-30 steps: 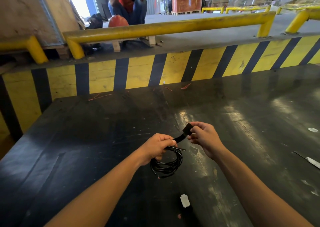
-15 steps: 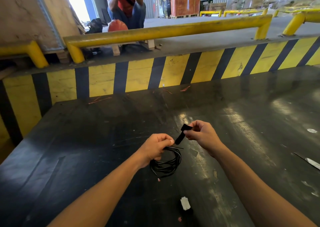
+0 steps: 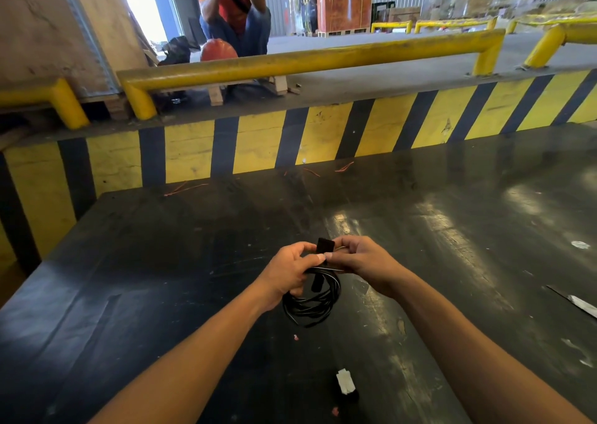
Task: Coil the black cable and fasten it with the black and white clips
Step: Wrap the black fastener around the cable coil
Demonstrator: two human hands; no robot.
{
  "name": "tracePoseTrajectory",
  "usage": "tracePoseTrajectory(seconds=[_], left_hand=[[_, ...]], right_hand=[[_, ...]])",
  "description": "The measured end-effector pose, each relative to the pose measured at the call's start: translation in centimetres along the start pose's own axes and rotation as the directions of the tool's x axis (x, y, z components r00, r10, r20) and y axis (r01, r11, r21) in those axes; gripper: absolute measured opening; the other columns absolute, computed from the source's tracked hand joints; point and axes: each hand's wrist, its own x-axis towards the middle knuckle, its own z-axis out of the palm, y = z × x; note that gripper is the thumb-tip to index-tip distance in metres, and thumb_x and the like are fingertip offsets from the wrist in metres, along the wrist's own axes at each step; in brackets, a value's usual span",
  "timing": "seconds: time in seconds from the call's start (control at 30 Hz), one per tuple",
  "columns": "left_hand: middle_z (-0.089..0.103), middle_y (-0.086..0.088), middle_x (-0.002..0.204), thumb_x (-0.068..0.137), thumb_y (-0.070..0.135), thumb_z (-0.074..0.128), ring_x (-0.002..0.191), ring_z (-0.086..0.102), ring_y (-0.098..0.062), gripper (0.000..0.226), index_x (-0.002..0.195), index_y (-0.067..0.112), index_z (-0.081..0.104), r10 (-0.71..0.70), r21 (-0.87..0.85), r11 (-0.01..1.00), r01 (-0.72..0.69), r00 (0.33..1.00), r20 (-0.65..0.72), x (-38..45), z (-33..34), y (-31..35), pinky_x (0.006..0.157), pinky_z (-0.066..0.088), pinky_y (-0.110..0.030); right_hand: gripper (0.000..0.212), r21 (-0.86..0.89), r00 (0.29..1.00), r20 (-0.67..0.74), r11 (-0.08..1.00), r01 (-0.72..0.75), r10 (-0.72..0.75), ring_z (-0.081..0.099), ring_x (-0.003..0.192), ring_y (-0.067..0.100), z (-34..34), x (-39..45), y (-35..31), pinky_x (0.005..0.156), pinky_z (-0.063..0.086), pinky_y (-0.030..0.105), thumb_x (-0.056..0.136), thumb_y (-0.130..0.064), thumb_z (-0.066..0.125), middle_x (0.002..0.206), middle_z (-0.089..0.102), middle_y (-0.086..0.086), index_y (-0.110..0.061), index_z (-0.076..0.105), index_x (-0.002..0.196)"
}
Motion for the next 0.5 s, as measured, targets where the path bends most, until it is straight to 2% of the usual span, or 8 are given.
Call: tracePoseTrajectory(seconds=[0.07,0.2,0.3,0.37,0.43,0.5], left_hand=[[0.045,0.009,0.047,0.093,0.021,0.055,0.036,0.033,-0.005,0.022,0.112,0.011,0.061,0.020,-0.023,1.000,-0.019,0.999,0.030,0.0,0.3,0.1,0.035,0.025,-0.019],[0.043,0.006,0.048,0.095,0.020,0.050,0.037,0.032,-0.005,0.021,0.101,0.010,0.067,0.039,-0.041,0.998,-0.041,0.999,-0.027,0.2,0.6,0.4,0.036,0.024,-0.019],[0.040,0.005,0.045,0.096,0.021,0.048,0.036,0.031,-0.007,0.023,0.087,0.008,0.066,0.022,-0.060,0.998,-0.027,0.997,-0.076,0.4,0.8,0.6,0.037,0.021,-0.021],[0.039,0.005,0.043,0.096,0.021,0.048,0.035,0.031,-0.007,0.024,0.085,0.007,0.064,-0.003,-0.100,0.995,-0.009,0.993,-0.114,0.5,0.9,0.8,0.037,0.021,-0.021],[0.039,0.005,0.043,0.096,0.022,0.048,0.037,0.032,-0.007,0.024,0.081,0.009,0.063,-0.038,-0.145,0.989,0.015,0.987,-0.158,0.7,0.7,0.9,0.037,0.022,-0.021],[0.037,0.005,0.044,0.095,0.023,0.049,0.039,0.031,-0.008,0.024,0.079,0.011,0.063,-0.071,-0.182,0.983,0.037,0.981,-0.182,1.0,0.4,1.0,0.039,0.022,-0.022]], right_hand=[[0.009,0.003,1.000,0.000,1.000,0.001,-0.001,0.063,0.079,0.022,0.1,0.1,0.0,0.082,0.053,0.031,0.084,-0.007,0.063,0.073,0.064,0.006,-0.008,0.060,0.092],[0.011,0.082,0.998,-0.058,0.997,-0.013,0.018,0.065,0.072,0.017,0.1,0.4,0.0,0.070,0.053,0.023,0.087,-0.008,0.061,0.076,0.068,0.006,-0.008,0.054,0.095],[0.024,0.061,0.992,-0.113,0.997,-0.045,0.052,0.062,0.075,0.018,0.1,0.3,-0.3,0.074,0.049,0.027,0.088,-0.016,0.060,0.085,0.067,0.009,-0.003,0.052,0.107],[0.030,-0.141,0.975,-0.222,0.990,-0.005,-0.027,0.063,0.077,0.019,0.3,-0.1,-0.6,0.074,0.048,0.028,0.087,-0.024,0.062,0.089,0.068,0.008,-0.007,0.054,0.110],[0.026,-0.367,0.924,-0.298,0.923,0.119,-0.238,0.064,0.084,0.017,0.4,-0.8,-1.1,0.075,0.049,0.027,0.083,-0.028,0.067,0.092,0.069,0.005,-0.013,0.059,0.103],[0.026,-0.537,0.888,-0.189,0.801,0.264,-0.419,0.060,0.093,0.011,0.4,-1.6,-1.3,0.080,0.047,0.022,0.077,-0.026,0.072,0.099,0.065,0.000,-0.016,0.061,0.099]])
